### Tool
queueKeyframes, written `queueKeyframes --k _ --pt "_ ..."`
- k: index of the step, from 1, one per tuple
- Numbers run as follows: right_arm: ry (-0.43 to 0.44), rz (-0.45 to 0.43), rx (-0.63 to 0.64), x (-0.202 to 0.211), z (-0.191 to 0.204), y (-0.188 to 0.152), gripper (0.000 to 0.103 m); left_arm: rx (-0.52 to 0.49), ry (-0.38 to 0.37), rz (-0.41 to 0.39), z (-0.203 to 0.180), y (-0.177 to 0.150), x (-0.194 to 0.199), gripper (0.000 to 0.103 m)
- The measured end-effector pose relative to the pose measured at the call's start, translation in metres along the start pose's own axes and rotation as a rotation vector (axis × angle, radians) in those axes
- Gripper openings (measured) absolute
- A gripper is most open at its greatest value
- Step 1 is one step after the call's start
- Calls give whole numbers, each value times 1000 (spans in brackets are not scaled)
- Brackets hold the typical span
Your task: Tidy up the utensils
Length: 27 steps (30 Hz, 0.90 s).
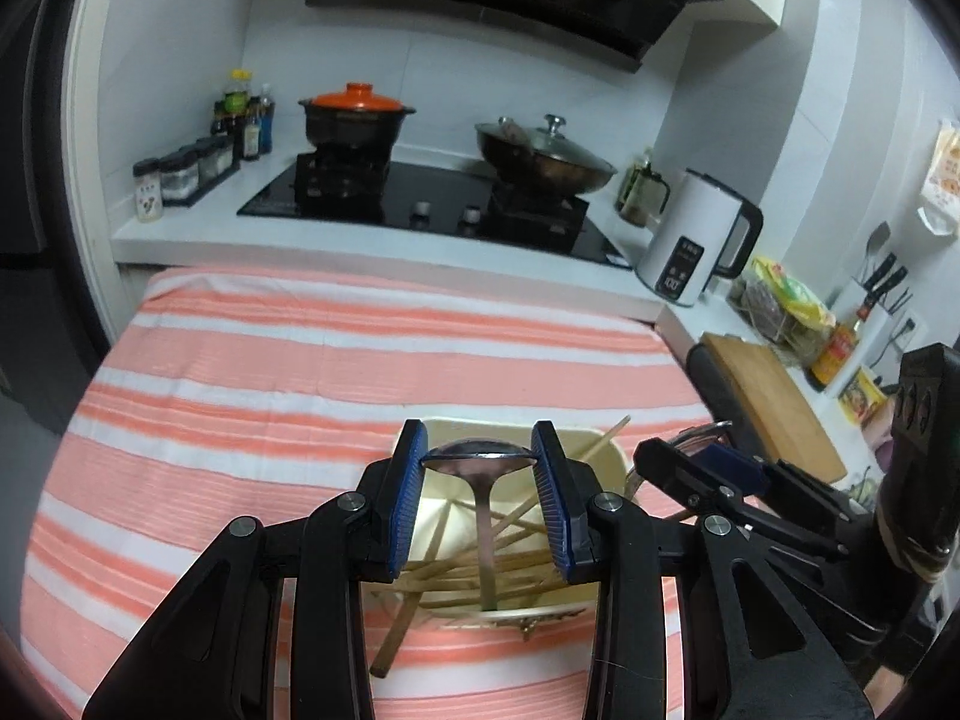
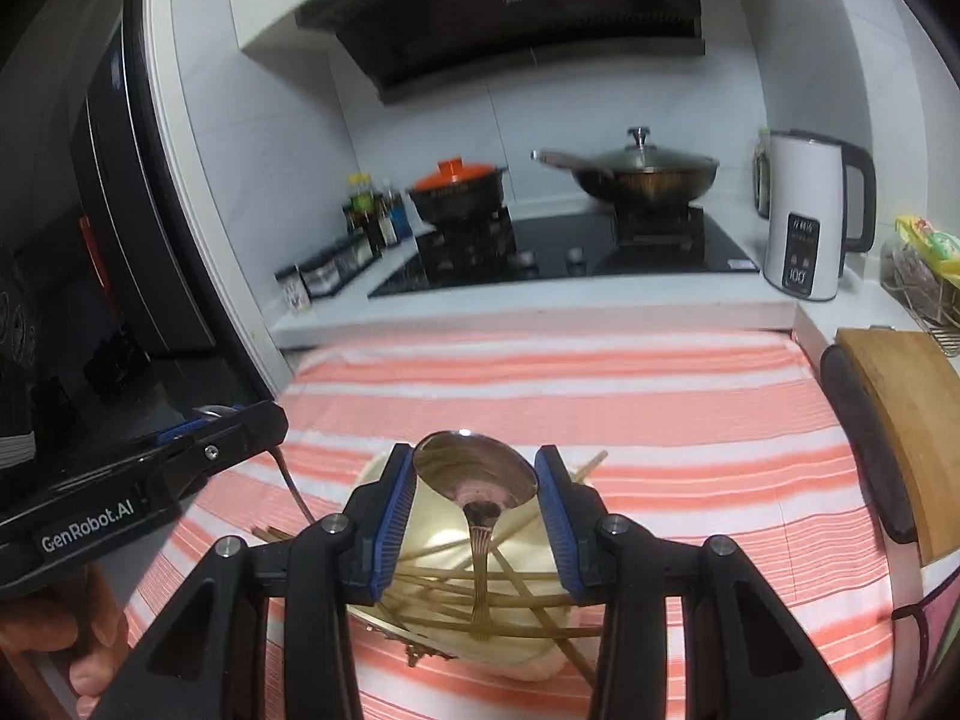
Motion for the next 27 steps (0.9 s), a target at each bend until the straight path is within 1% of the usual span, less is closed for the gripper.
queueKeyframes --k 6,7,8,9,10,11,12,13,14,15,16,17,18,20,22,24,26,27 --pt "7 89 -29 -26 -6 -18 42 -23 18 27 4 -12 -15 37" --pt "11 100 -28 -29 -7 -18 42 -22 18 24 6 -12 -15 40" --pt "11 99 -26 -30 -8 -18 43 -20 17 18 7 -11 -13 50" --pt "11 95 -23 -28 -7 -17 47 -14 15 7 8 -10 -9 55" --pt "11 87 -22 -24 -7 -15 50 -8 11 -9 9 -8 -3 65" --pt "14 71 -24 -18 -8 -11 58 -5 8 -26 9 -6 5 70" --pt "14 54 -27 -10 -8 -7 60 -7 4 -45 9 -3 14 72" --pt "8 37 -25 -1 -9 -3 60 -12 5 -64 8 -1 25 78" --pt "-1 15 -18 12 -10 3 60 -17 12 -84 8 0 37 87" --pt "-9 -7 -9 25 -10 8 61 -20 19 -108 9 0 50 91" --pt "-19 -30 4 39 -9 12 62 -25 29 -135 9 -1 64 99" --pt "-32 -53 20 57 -8 16 65 -33 40 -159 10 -4 78 102" --pt "-42 -71 34 72 -6 18 72 -42 48 -179 11 -8 91 102" --pt "-58 -108 60 104 0 18 78 -53 58 -200 12 -21 115 102" --pt "-75 -134 88 133 10 12 81 -48 58 -212 16 -42 136 102" --pt "-94 -141 115 158 22 -3 87 -42 70 -170 20 -69 147 103" --pt "-108 -133 124 176 33 -27 90 -51 97 -123 24 -98 156 103" --pt "-108 -130 126 183 38 -40 92 -53 117 -129 26 -113 162 103"
Point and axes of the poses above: each gripper's, at about its wrist camera, not at the fingertips, and x roughly against the way its jaws point, z to its left, y to its top, the point moved 7 cm from there along -x, roughly the way its jaws point, and after that the axes turned 14 degrees about x, right-handed, at the moved point
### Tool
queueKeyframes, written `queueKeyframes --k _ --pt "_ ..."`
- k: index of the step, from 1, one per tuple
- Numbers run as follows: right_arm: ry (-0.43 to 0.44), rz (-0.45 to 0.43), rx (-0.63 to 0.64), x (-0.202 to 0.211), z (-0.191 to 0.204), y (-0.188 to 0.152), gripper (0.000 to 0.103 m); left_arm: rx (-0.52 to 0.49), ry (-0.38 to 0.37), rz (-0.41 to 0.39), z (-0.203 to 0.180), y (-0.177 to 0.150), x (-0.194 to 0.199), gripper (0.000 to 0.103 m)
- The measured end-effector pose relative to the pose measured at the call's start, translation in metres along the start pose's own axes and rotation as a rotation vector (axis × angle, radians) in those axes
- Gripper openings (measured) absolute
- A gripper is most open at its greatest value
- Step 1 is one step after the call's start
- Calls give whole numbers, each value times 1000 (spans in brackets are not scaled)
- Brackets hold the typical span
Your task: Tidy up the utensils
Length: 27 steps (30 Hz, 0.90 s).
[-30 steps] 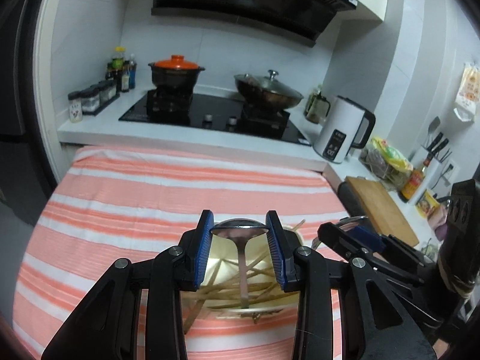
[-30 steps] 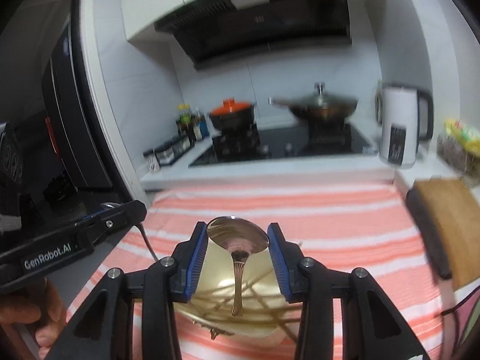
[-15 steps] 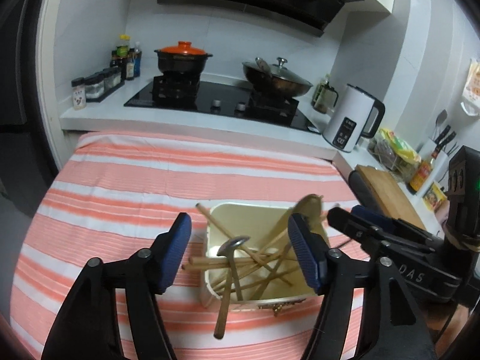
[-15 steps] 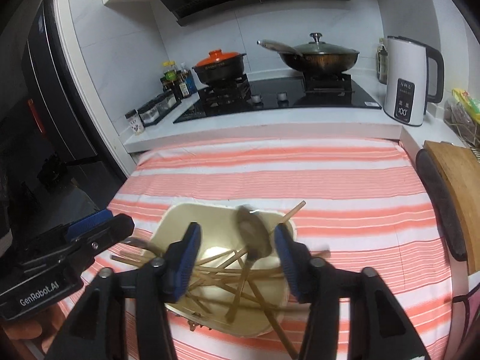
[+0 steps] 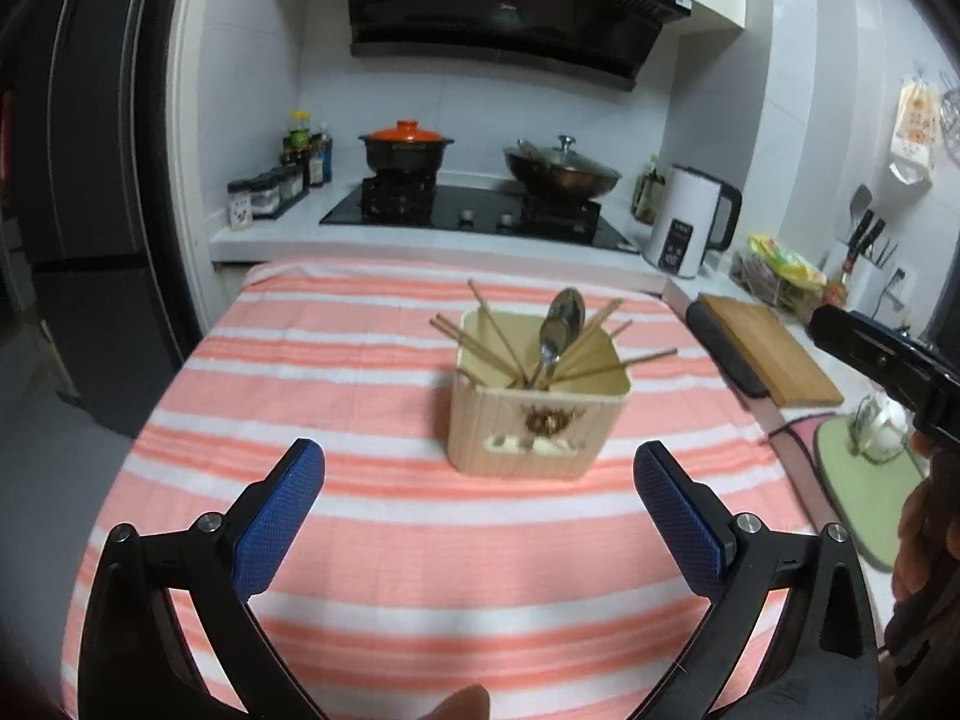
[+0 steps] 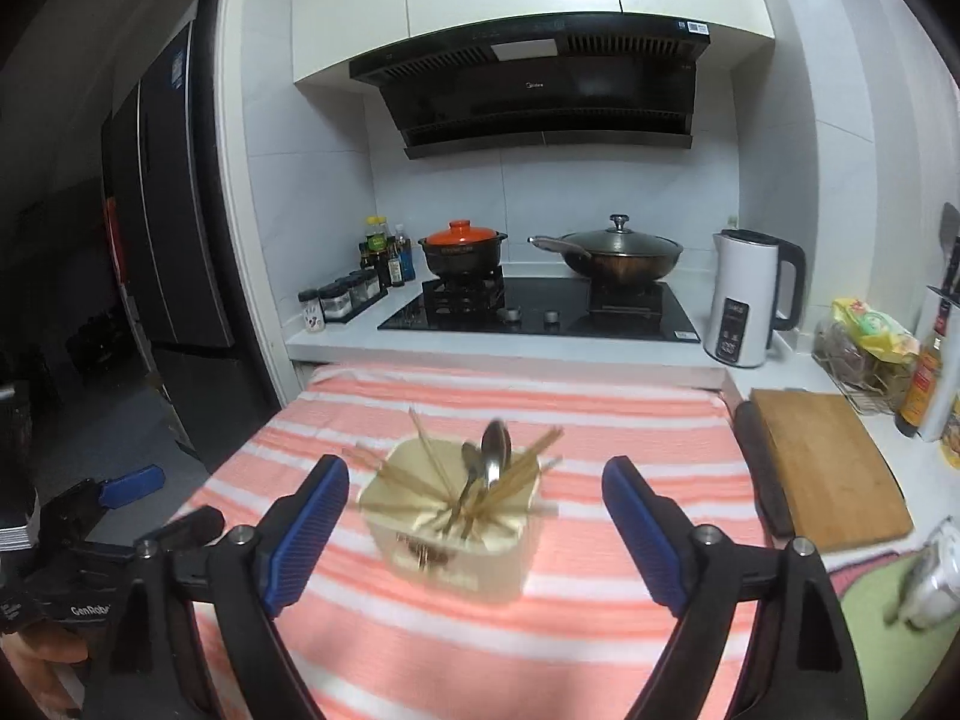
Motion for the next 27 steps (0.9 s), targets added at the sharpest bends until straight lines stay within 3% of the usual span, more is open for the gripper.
queueKeyframes --k 3,8,13,20,27 --pt "-10 25 11 28 21 -39 103 -12 47 -26 6 -33 27 103" --pt "-62 55 58 71 53 -84 103 -19 108 -21 12 -64 65 103" --pt "-67 41 47 106 68 -97 103 -11 227 -89 17 -79 102 103" --pt "-88 1 54 142 81 -96 103 -36 231 -69 15 -94 125 103" --pt "-104 18 51 147 84 -101 103 -53 212 -57 8 -96 135 103"
Point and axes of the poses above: each gripper's, at about its wrist camera, not at the fingertips, and x roughly against the way its jaws point, z to its left, y to its top, the point moved 7 cm from there along -x, roughly the way its jaws point, and after that the axes turned 14 degrees about x, right-handed, at the moved point
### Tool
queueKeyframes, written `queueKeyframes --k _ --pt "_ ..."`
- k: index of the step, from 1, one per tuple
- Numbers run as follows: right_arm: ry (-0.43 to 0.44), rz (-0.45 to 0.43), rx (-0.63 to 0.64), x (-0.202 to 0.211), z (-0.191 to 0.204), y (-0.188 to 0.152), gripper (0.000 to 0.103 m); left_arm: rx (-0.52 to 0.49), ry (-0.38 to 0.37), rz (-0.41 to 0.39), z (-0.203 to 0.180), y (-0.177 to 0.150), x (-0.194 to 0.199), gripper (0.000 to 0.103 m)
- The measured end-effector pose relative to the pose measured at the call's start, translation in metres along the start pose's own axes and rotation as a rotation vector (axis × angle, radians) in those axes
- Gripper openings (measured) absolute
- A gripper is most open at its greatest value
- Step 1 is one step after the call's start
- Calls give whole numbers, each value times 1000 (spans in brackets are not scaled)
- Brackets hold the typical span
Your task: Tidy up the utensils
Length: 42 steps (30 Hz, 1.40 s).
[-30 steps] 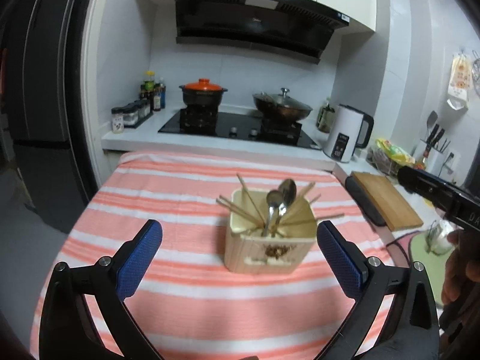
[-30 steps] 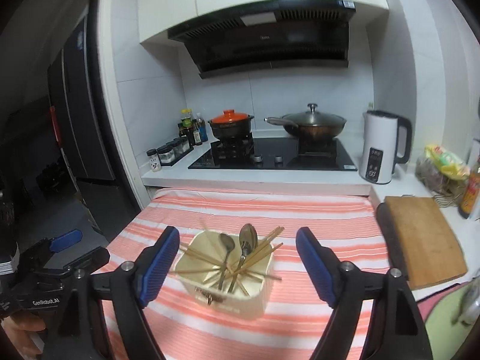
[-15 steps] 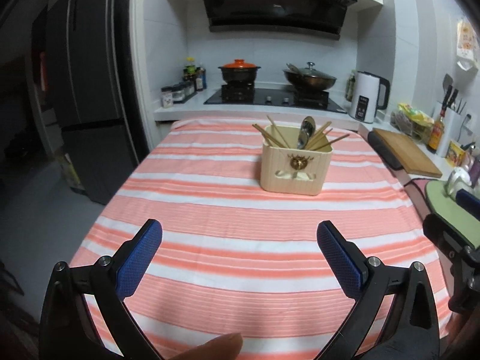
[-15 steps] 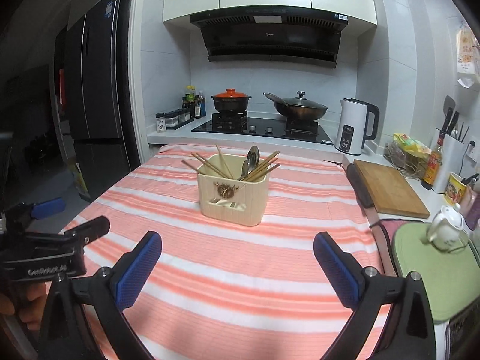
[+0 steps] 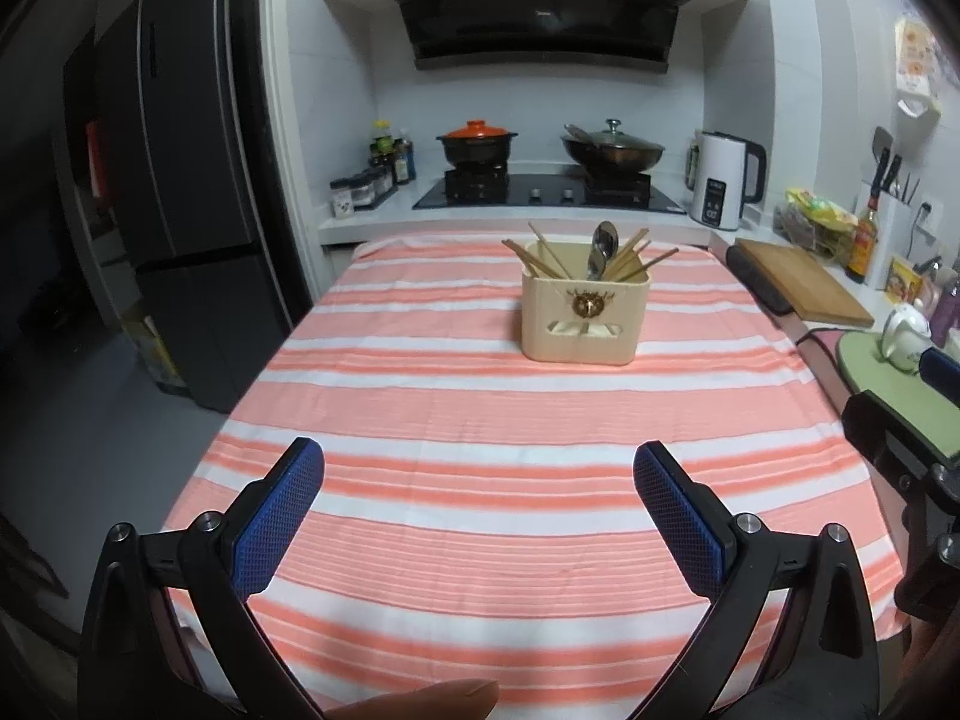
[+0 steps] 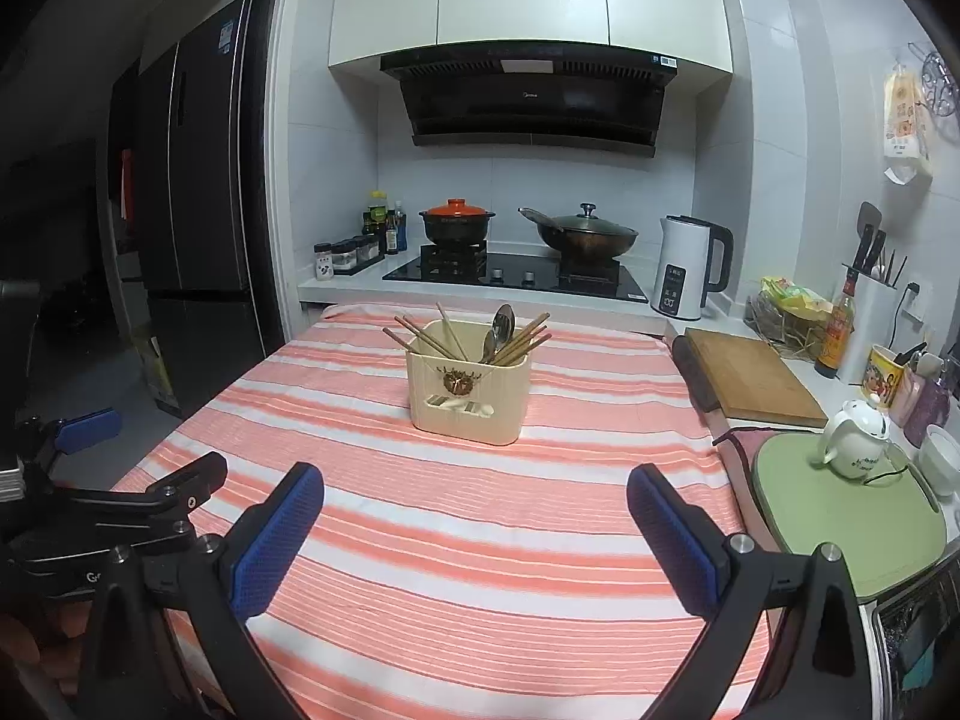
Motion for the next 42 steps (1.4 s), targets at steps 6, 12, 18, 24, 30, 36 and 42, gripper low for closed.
queueKeyframes --k 6,12,18,24,30,36,42 --pt "9 -3 4 1 4 2 103 -3 -6 -7 -1 1 5 103" --pt "14 -3 -1 2 4 1 103 8 -26 4 1 1 4 103" --pt "18 -11 6 4 6 4 103 5 -3 -1 2 2 2 103" --pt "23 -18 10 7 9 4 103 0 -9 6 2 0 1 103" --pt "22 -19 9 8 9 4 103 0 -15 5 2 0 2 103" --pt "23 -20 16 10 11 7 103 0 -16 3 2 1 4 103" --pt "32 -18 19 10 13 8 103 -1 -17 2 2 1 4 103"
Point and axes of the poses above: each gripper's, at about its wrist camera, not at the fingertips, and x roughly against the way its jaws point, z to its left, y to its top, the point moved 7 cm from there along -x, roughly the way its jaws point, and after that the axes turned 14 degrees about x, right-handed, at the moved point
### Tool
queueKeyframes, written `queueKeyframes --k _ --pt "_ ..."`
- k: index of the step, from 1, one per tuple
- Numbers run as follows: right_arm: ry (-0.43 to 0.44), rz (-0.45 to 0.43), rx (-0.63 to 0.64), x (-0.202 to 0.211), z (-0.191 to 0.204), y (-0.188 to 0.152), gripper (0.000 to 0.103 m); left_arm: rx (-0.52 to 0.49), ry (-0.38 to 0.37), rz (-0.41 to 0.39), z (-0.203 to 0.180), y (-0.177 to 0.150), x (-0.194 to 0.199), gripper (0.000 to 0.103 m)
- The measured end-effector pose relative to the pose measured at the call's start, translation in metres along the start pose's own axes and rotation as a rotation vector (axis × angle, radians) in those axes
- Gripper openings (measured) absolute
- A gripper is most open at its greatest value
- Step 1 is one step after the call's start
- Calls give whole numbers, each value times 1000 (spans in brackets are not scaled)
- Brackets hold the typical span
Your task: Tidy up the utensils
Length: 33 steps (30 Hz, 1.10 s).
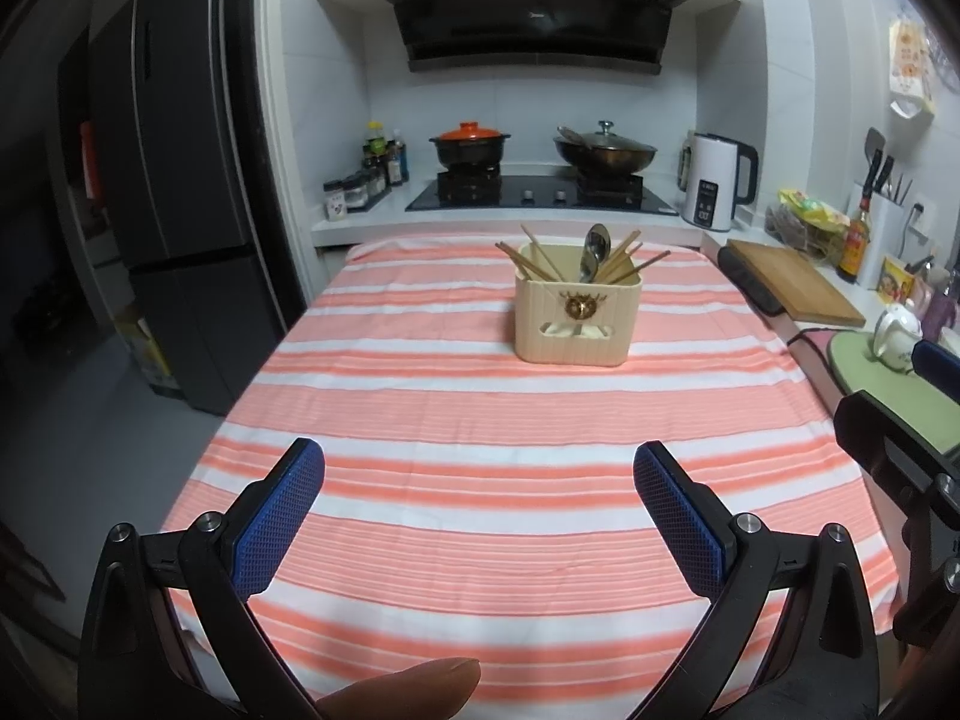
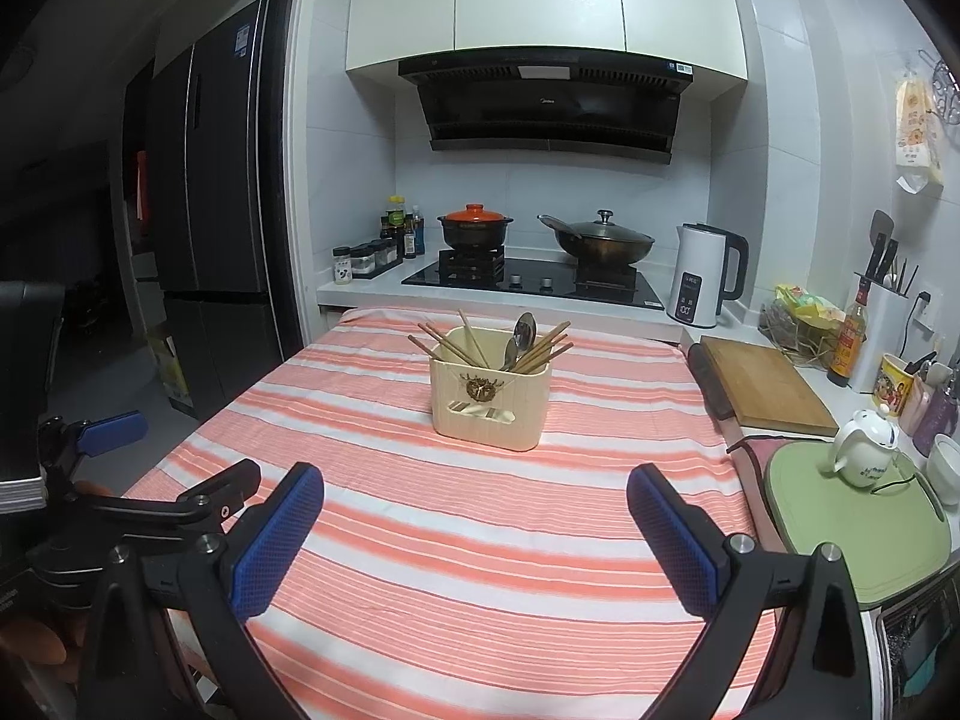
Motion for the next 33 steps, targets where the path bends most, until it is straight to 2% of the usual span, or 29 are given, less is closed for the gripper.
queueKeyframes --k 33 --pt "2 7 -4 4 2 0 103 5 -4 -4 -5 2 2 103"
Point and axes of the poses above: each gripper's, at about its wrist camera, not at the fingertips, and x roughly against the way its jaws point, z to its left, y to its top, the point moved 7 cm from there along -x, roughly the way its jaws point, and after that the axes turned 14 degrees about x, right-handed, at the moved point
